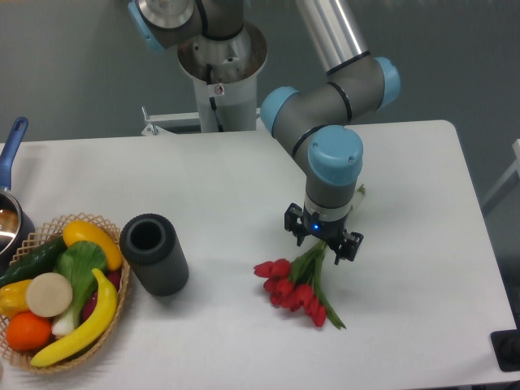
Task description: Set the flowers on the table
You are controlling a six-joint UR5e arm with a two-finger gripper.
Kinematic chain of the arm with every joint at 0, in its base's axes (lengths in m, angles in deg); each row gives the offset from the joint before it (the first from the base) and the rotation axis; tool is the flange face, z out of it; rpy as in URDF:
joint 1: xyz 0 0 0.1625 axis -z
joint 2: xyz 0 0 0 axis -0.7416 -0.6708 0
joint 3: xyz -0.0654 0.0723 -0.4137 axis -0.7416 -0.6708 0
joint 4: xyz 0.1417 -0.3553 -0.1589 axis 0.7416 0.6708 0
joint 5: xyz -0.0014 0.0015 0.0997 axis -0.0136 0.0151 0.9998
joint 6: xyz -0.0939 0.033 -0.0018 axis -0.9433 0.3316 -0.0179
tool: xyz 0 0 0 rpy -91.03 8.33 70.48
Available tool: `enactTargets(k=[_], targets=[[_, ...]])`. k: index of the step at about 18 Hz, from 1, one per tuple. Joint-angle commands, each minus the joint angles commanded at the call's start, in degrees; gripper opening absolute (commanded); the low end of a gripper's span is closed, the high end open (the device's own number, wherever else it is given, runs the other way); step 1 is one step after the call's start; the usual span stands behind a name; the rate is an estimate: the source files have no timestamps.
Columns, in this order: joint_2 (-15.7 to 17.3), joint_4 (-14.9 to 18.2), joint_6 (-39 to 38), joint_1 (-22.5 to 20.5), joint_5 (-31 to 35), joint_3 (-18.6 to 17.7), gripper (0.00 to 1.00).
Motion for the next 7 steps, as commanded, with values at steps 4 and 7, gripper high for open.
enactTargets(k=[4,7], targets=[[0.8,-1.9,0.3,-0.8,0.0,-0.6,1.0],[1.9,-1.9,0.3,-1.0,0.1,-1.6,1.0]])
